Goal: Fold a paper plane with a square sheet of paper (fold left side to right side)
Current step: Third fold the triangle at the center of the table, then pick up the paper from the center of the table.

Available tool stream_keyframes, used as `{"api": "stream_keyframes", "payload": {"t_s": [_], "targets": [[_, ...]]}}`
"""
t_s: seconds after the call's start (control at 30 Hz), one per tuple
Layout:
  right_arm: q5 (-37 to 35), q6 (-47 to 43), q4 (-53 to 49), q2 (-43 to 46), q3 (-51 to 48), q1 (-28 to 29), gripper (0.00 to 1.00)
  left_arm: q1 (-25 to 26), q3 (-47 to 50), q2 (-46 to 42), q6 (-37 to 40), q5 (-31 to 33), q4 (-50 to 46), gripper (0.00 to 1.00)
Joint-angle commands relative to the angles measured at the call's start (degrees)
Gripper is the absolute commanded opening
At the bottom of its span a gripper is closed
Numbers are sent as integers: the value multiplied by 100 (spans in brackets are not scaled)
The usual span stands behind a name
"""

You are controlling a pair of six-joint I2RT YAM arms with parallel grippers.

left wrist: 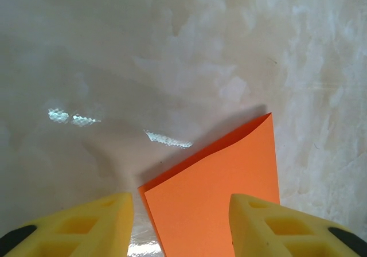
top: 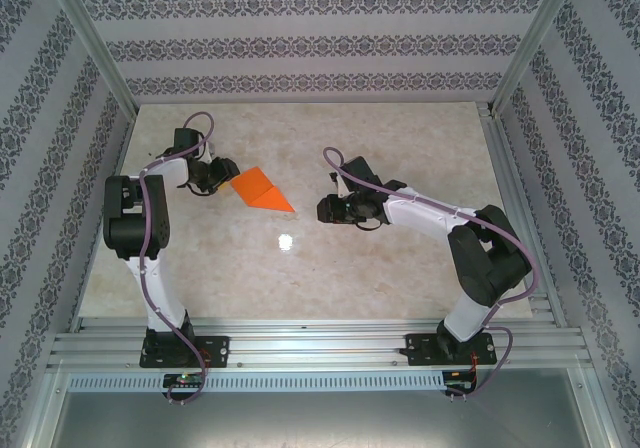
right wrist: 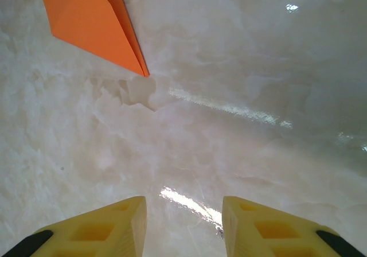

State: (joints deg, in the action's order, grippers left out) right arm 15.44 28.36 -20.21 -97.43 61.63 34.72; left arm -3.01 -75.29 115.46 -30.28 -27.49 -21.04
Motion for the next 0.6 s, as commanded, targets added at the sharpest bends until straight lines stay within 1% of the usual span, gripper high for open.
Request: {"api": "stream_keyframes", "payload": {"t_s": [0.0,0.17,0.27,0.57], "targets": [[-50,-23,166,147,-72,-53,40,-82,-178,134,154,36,-155,47],[-41,-20,157,127,-60,-62,40,-82,-187,246,147,-171,-111,41],[-33,-17,162,136,-53,-70,40,-69,-204,314,137,-230,-107,39],[19,29,202,92,-43,-78,40,-69,-186,363,119,-413,-36,28]]}}
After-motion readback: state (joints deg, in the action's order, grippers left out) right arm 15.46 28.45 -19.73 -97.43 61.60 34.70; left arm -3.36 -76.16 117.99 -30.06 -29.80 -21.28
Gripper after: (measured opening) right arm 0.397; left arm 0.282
